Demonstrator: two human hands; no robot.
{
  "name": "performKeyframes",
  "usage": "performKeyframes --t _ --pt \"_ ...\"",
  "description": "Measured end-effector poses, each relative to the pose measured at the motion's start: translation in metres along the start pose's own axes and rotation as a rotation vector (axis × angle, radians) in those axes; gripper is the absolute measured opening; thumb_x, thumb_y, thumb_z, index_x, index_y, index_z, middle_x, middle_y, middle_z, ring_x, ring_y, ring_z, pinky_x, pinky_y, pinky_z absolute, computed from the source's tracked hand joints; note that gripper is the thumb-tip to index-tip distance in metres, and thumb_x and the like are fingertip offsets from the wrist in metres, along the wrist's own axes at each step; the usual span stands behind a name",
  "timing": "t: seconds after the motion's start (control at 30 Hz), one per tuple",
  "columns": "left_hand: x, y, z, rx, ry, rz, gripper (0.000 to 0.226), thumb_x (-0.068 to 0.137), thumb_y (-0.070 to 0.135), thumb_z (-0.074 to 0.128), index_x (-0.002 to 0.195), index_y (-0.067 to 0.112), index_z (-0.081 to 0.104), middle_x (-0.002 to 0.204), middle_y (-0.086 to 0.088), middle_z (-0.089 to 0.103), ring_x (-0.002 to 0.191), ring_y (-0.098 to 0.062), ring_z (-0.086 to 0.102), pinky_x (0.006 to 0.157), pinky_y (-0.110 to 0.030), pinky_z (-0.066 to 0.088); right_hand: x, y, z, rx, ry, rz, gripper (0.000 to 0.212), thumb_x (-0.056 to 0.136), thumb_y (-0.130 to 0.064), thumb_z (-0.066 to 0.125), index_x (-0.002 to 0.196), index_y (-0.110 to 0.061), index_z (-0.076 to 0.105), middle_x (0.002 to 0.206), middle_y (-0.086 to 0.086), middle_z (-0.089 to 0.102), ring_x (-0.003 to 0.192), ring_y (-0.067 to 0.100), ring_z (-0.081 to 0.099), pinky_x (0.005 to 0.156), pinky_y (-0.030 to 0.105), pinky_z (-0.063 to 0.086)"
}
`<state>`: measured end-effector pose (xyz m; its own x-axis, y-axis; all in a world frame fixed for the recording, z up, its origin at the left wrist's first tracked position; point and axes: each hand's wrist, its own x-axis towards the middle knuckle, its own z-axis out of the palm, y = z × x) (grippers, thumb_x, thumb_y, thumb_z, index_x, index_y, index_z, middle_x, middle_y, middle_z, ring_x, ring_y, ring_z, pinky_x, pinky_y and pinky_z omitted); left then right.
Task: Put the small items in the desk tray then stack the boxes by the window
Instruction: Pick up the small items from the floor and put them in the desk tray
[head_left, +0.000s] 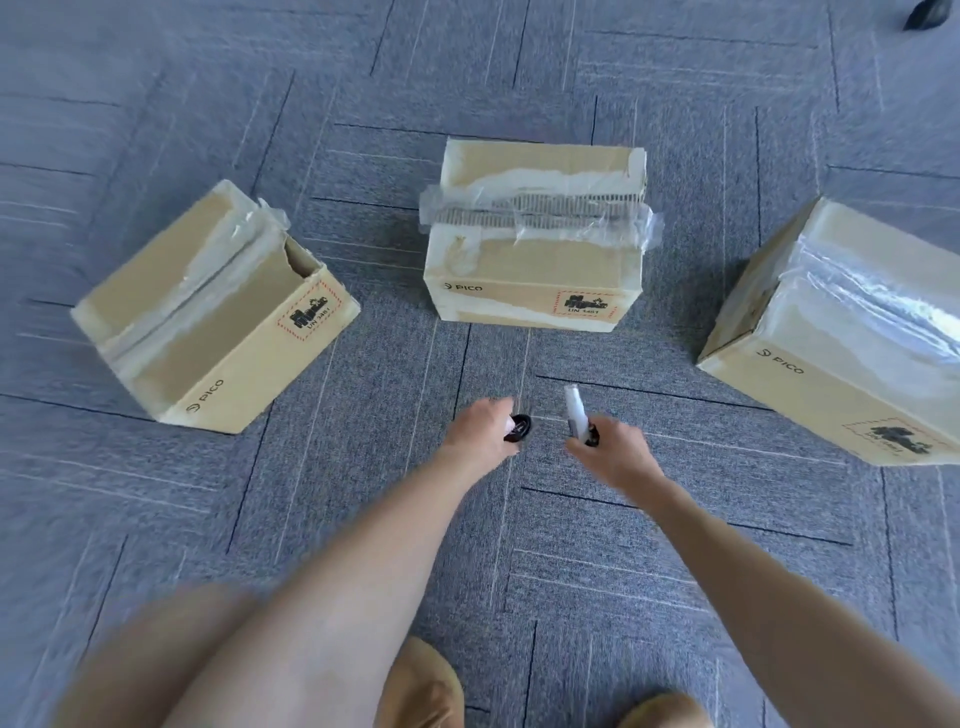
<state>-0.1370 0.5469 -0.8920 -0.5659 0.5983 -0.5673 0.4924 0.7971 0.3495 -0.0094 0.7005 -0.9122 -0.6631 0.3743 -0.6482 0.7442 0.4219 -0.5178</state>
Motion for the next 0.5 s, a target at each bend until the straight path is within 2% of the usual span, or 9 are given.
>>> performKeyframes --t 0.13,0.2,0.27,0.33,0.4,0.5 --pt "-0.07 0.009 -0.056 -0.065 -0.007 -0.043 0.039 0.086 0.021 0.075 0.118 0.008 0.057 0.116 -0.009 0.066 0.099 -0.023 0.064 0.076 -0.028 0.052 -0.06 -0.059 -0.032 -0.002 -0.069 -0.012 0.02 0.096 -0.025 0.061 0.08 -0.019 0.05 0.071 0.002 0.054 0.055 0.012 0.046 0.049 0.021 0.044" --pt "-0.109 0.013 -0.09 -0.108 0.008 -0.086 0.042 0.084 0.023 0.077 0.12 0.009 0.058 0.116 -0.009 0.067 0.098 -0.023 0.066 0.071 -0.025 0.048 -0.095 -0.094 -0.051 -0.02 -0.08 -0.026 0.025 0.099 -0.026 0.059 0.077 -0.021 0.047 0.07 0.001 0.055 0.054 0.011 0.046 0.046 0.018 0.042" --pt "-0.15 0.018 -0.126 -0.178 0.022 -0.142 0.046 0.081 0.022 0.08 0.12 0.008 0.06 0.118 -0.011 0.068 0.099 -0.024 0.067 0.072 -0.026 0.048 -0.133 -0.132 -0.072 -0.051 -0.102 -0.035 0.025 0.1 -0.028 0.056 0.078 -0.022 0.046 0.071 0.0 0.056 0.054 0.01 0.047 0.046 0.017 0.04" --pt "-0.194 0.024 -0.169 -0.256 0.025 -0.201 0.054 0.079 0.021 0.082 0.126 0.005 0.061 0.123 -0.015 0.067 0.105 -0.028 0.066 0.084 -0.033 0.053 -0.171 -0.174 -0.094 -0.063 -0.136 -0.057 0.016 0.101 -0.026 0.054 0.087 -0.02 0.049 0.081 0.004 0.063 0.057 0.011 0.05 0.048 0.017 0.04" --pt "-0.237 0.029 -0.213 -0.335 0.038 -0.25 0.057 0.079 0.021 0.082 0.13 0.004 0.06 0.125 -0.016 0.066 0.108 -0.03 0.065 0.09 -0.036 0.053 -0.21 -0.218 -0.118 -0.028 -0.164 -0.086 0.009 0.1 -0.022 0.054 0.103 -0.019 0.046 0.092 0.008 0.067 0.063 0.014 0.058 0.05 0.02 0.044" --pt "-0.297 0.033 -0.282 -0.407 0.086 -0.291 0.049 0.078 0.025 0.082 0.12 0.006 0.064 0.118 -0.013 0.07 0.099 -0.026 0.068 0.077 -0.027 0.051 -0.265 -0.291 -0.151 -0.034 -0.204 -0.122 0.019 0.098 -0.021 0.056 0.11 -0.021 0.041 0.094 0.005 0.069 0.069 0.014 0.063 0.052 0.021 0.045"
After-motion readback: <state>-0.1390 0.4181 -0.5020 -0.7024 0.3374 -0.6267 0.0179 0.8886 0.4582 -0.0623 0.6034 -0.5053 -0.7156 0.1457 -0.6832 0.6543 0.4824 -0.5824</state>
